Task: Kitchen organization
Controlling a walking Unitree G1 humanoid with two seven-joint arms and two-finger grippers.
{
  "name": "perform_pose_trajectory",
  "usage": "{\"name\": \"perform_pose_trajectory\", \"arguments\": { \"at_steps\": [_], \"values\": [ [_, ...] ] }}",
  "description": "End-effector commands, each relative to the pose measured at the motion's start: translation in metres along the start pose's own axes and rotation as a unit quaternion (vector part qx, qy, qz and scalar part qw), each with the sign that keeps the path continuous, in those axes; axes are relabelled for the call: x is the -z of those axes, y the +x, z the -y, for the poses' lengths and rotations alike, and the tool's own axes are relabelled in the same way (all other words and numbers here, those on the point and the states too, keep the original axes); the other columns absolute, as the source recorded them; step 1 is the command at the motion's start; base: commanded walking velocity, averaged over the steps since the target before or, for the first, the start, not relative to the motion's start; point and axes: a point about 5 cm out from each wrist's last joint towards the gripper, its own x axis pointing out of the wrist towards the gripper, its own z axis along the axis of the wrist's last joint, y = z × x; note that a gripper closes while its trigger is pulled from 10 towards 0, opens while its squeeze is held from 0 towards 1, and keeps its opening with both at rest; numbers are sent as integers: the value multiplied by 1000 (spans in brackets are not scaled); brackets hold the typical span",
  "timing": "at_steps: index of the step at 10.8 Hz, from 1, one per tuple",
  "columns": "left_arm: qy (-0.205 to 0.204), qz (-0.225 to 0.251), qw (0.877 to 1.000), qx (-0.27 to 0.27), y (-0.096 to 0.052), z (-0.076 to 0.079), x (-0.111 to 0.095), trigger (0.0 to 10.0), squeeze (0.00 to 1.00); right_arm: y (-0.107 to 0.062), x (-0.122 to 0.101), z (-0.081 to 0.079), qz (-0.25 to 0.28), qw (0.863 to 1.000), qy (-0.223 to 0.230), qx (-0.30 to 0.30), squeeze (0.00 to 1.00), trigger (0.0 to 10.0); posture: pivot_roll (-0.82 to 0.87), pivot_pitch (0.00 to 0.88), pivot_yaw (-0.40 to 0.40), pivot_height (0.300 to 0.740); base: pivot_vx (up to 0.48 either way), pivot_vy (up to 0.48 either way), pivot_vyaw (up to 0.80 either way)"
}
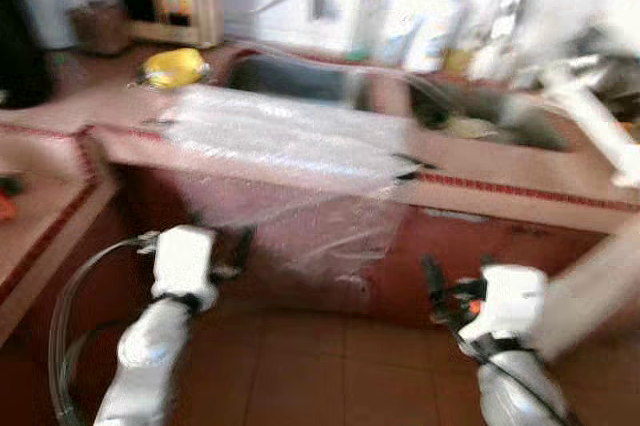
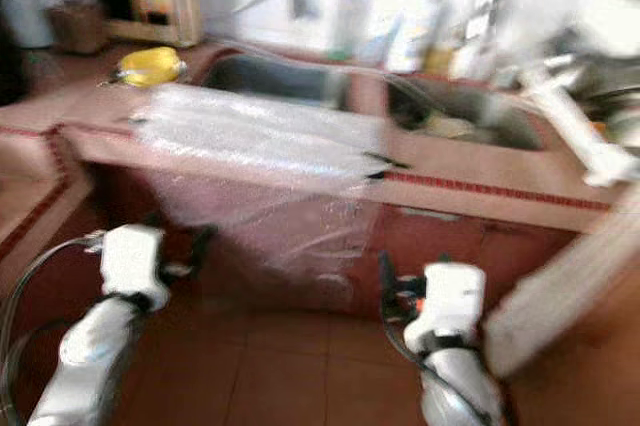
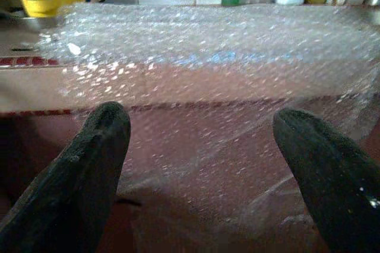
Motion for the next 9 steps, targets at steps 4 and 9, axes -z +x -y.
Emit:
{"name": "perform_pose_trajectory", "arguments": {
  "at_steps": [4,9],
  "values": [
    [-6,-5,1000,15,2,10,2,10000,0,-2,-2,8,-1,1000,-10,8,0,10000,45,0,-71,740,0,0,-786],
    [-17,-11,1000,14,0,8,4,10000,0,-1,-5,-1,6,999,-30,-9,0,10000,54,0,-76,740,0,48,0]
  ]
}}
